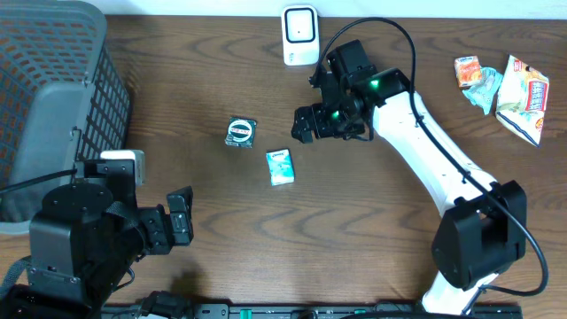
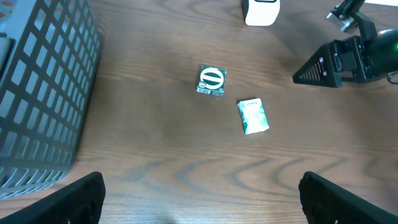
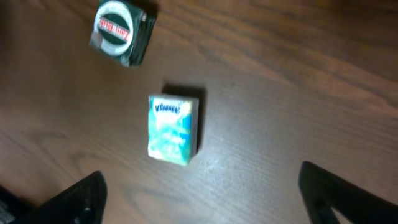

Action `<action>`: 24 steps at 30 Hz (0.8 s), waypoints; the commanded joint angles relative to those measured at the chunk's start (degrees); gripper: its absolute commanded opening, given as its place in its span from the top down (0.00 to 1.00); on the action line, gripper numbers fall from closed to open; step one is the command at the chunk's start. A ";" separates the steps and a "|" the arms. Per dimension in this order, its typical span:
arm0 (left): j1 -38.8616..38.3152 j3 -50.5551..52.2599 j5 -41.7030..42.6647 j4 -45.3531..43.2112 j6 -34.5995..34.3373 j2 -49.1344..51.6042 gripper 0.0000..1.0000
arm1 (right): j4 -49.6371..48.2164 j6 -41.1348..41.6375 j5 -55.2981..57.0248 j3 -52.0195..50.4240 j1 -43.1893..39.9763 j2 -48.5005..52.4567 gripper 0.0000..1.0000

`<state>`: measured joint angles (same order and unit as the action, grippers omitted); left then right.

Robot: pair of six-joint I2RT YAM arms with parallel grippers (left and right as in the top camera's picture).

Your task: Scan the item barcode

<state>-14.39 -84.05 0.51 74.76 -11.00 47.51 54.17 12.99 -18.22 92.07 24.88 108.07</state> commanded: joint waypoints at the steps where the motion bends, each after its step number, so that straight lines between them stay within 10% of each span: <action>1: 0.20 -0.52 -0.09 0.07 -0.68 -0.04 0.02 | -1.27 1.07 0.92 0.39 0.98 3.10 0.16; 24: 0.20 -0.52 -0.09 0.07 -0.68 -0.04 0.02 | -5.99 -0.76 -10.88 0.33 4.33 17.75 0.34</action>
<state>-14.39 -84.05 0.51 74.76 -11.00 47.51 48.40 11.94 -27.88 92.09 28.71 124.14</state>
